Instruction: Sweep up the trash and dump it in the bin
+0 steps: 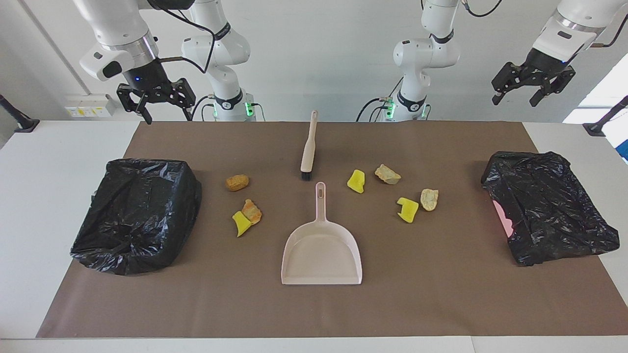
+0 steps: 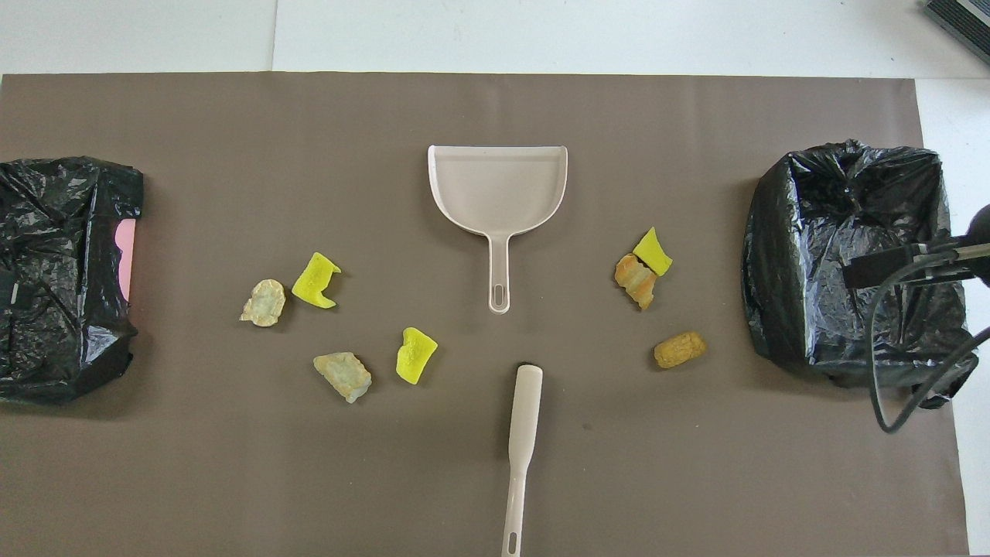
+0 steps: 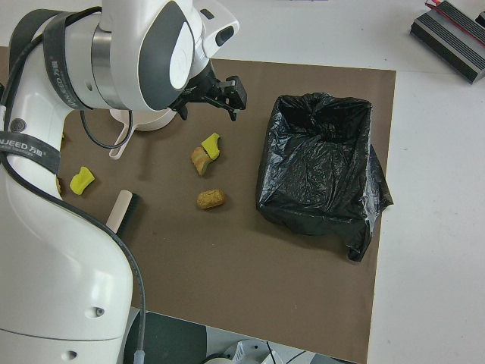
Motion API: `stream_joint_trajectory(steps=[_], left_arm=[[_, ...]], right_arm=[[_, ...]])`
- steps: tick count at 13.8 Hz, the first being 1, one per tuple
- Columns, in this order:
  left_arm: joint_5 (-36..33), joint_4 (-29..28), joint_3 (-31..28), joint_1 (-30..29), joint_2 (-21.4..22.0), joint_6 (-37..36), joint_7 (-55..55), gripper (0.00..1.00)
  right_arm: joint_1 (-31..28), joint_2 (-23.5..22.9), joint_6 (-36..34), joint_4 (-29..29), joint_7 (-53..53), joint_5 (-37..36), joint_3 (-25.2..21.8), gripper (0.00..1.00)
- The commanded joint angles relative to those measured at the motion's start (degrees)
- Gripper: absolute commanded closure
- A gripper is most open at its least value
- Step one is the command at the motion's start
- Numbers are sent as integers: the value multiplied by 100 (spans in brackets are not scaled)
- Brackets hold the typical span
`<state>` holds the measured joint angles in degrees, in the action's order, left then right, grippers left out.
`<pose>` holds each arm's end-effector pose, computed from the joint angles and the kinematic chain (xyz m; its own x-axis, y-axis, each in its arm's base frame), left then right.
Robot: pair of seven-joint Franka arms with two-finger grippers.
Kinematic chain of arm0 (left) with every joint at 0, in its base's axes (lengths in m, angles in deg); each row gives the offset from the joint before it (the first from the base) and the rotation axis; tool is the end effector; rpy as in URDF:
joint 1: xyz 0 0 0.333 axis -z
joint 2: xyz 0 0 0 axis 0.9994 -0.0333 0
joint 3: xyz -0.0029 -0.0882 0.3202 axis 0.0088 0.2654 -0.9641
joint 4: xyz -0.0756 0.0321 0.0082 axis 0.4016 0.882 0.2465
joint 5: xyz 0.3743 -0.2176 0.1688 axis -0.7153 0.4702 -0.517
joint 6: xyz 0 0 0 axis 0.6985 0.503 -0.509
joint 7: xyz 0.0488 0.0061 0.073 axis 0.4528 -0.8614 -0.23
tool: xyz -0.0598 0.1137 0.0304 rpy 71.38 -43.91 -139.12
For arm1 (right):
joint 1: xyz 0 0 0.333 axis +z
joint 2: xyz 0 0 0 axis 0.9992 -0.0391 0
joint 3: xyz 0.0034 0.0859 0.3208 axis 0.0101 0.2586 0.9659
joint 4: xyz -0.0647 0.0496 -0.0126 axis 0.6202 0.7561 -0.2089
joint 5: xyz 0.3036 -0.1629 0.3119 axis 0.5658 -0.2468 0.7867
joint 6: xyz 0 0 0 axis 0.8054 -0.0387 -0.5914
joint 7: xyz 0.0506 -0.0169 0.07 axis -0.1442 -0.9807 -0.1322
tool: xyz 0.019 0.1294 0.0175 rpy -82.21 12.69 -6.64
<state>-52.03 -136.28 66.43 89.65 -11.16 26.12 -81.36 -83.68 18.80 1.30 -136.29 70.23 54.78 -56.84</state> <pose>0.5785 -0.0006 0.6957 0.9953 -0.0932 -0.0258 -0.0926 -0.9954 0.0252 0.6030 0.0131 0.6453 0.9957 0.0901 0.0190 0.0906 -0.9956 -0.0232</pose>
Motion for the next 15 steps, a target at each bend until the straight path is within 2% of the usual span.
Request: stream_joint_trajectory(steps=[1, 15], left_arm=[[-75, -176, 24, -41, 148, 32, 45, 0], [-49, -141, 50, 29, 148, 5, 98, 0]], right_arm=[[-74, 41, 53, -10, 131, 107, 20, 0], [-74, 41, 53, -10, 131, 107, 20, 0]])
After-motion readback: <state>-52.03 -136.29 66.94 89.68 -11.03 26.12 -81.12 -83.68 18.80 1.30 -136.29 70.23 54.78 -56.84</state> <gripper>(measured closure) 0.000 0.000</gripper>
